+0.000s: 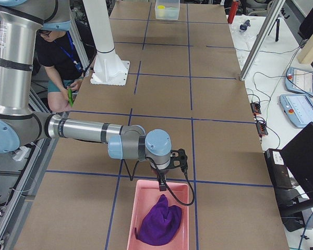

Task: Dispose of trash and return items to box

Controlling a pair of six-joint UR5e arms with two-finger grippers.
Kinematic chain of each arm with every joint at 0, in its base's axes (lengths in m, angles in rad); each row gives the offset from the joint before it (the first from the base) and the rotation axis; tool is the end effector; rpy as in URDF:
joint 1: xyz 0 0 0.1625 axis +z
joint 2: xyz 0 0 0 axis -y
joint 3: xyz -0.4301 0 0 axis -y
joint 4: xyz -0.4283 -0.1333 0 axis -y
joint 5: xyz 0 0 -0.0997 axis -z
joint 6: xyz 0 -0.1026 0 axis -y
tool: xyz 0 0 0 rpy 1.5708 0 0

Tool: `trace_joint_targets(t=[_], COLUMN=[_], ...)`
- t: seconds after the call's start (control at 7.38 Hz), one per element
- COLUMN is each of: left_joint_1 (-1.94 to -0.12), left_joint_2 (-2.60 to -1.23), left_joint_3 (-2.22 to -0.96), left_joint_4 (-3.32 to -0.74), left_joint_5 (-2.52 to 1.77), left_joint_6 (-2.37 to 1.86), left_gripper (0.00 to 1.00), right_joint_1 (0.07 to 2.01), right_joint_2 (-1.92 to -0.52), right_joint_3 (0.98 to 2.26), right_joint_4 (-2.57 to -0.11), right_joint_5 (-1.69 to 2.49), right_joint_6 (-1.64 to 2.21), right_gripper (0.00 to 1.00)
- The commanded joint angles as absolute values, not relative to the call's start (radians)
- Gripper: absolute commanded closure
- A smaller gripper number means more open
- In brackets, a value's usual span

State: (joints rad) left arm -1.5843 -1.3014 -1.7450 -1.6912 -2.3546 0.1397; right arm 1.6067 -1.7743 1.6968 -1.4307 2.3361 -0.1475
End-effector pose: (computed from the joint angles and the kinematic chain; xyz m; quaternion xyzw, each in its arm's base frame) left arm -0.0664 -0.4125 0.6879 0.0408 0.3799 0.0631 0.9220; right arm 0.0781 -0.4417 0.6845 0.0631 -0.3690 -0.0634 0.9251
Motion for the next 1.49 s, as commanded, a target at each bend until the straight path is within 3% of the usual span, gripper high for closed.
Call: trace_joint_targets(t=[0.0,0.27,1.35], left_joint_1=[-1.582,-1.588,-1.594], left_joint_2=[-1.376,-1.364,-1.361], left_joint_3=[-1.735,-1.787,-1.781], left_joint_4=[-1.590,-1.582,-1.583], left_joint_5=[-2.352,-2.352,-2.301], left_joint_6=[0.138,0.144,0.146], left_gripper=[0.00,0.00,0.00], right_joint_1=[1.608,1.606,1.600], right_joint_2=[-1.782,-1.784,-1.789], right_joint_3=[1.697,1.697,1.695], right_joint_4=[-1.411,-1.411,-1.413], right_joint_5=[2.336,2.338,2.339], right_joint_6=[-0.150,-0.150,-0.149], right_gripper=[0.00,0.00,0.00])
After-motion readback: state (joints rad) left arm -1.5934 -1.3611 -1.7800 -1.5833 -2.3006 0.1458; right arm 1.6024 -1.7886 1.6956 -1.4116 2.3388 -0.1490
